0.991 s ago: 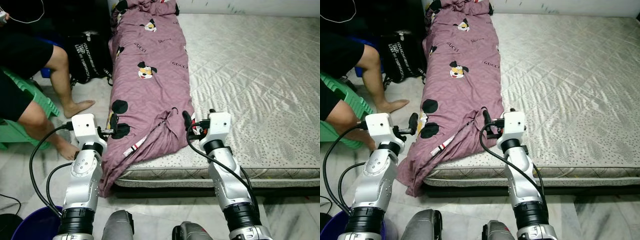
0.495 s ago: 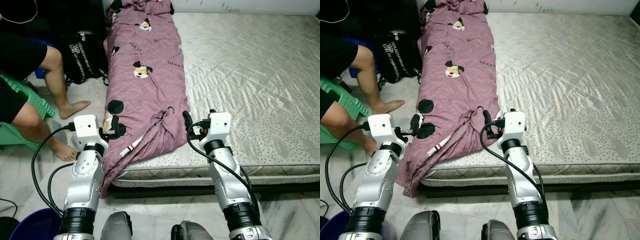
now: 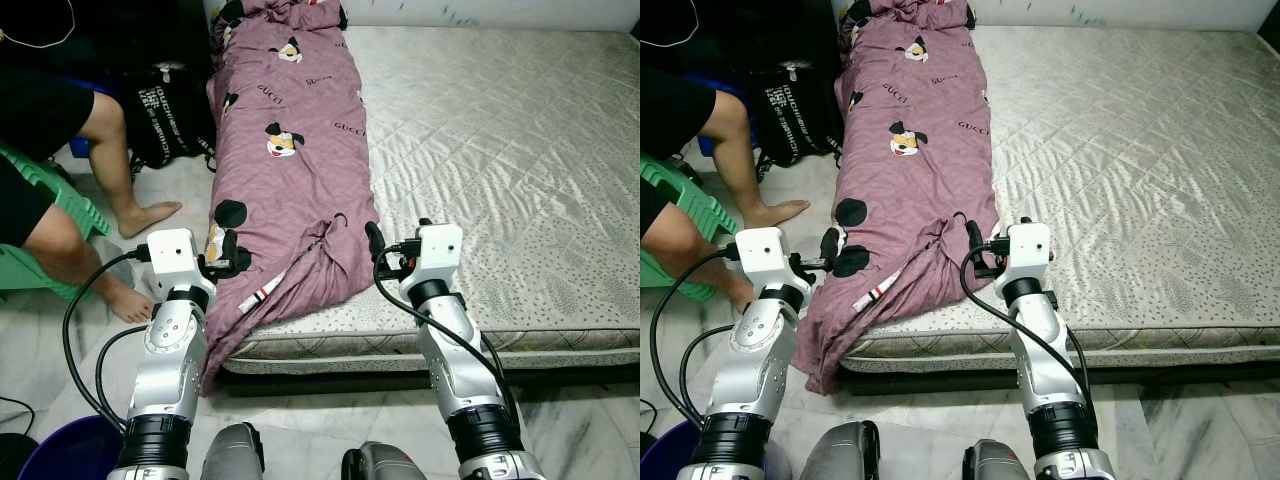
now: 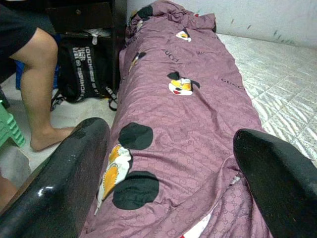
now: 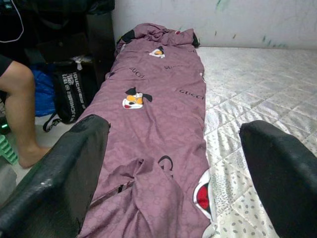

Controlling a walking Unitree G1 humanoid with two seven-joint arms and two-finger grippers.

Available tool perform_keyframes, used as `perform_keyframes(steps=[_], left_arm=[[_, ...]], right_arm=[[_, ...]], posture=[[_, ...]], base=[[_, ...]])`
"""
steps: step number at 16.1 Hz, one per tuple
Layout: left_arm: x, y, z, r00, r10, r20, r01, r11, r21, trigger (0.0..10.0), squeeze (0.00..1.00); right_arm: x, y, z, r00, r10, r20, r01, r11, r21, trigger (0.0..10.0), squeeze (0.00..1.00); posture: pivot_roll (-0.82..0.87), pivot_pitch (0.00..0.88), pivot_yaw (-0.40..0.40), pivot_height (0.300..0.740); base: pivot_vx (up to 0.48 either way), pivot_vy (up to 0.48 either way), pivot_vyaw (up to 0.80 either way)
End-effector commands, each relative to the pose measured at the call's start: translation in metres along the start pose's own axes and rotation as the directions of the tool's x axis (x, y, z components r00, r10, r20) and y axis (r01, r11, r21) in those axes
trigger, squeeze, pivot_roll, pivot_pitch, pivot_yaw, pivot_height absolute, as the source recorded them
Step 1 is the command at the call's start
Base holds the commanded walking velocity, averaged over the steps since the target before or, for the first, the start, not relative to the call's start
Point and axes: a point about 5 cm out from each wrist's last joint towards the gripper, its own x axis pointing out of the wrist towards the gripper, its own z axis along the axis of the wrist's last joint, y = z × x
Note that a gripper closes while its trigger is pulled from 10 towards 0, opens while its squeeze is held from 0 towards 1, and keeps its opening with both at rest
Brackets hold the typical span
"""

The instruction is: Clean up the room

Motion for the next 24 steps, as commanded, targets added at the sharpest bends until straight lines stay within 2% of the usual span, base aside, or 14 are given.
perform_keyframes(steps=[1, 11, 24], left_arm=[[0.0005, 0.0022, -0.0028, 1.000, 0.014, -0.021, -0.014, 1.000, -0.004, 10.0, 0.00], [0.0014, 0.0022, -0.0032, 1.000, 0.015, -0.025, -0.015, 1.000, -0.009, 10.0, 0.00], [0.0013, 0.0029, -0.0040, 1.000, 0.013, -0.025, -0.015, 0.998, -0.054, 10.0, 0.00]], right_arm=[[0.0018, 0.0005, 0.0020, 1.000, 0.005, 0.000, -0.005, 1.000, -0.004, 10.0, 0.00], [0.0026, 0.0009, 0.0024, 1.000, 0.012, 0.000, -0.012, 1.000, -0.006, 10.0, 0.00], [0.0036, 0.0063, 0.0005, 0.998, 0.059, -0.010, -0.060, 0.998, -0.017, 10.0, 0.00]], posture=[[0.02, 0.116, -0.022, 0.709], [0.02, 0.121, -0.022, 0.605], [0.02, 0.122, -0.027, 0.600]], base=[[0.000, 0.000, 0.00], [0.000, 0.000, 0.00], [0.000, 0.000, 0.00]])
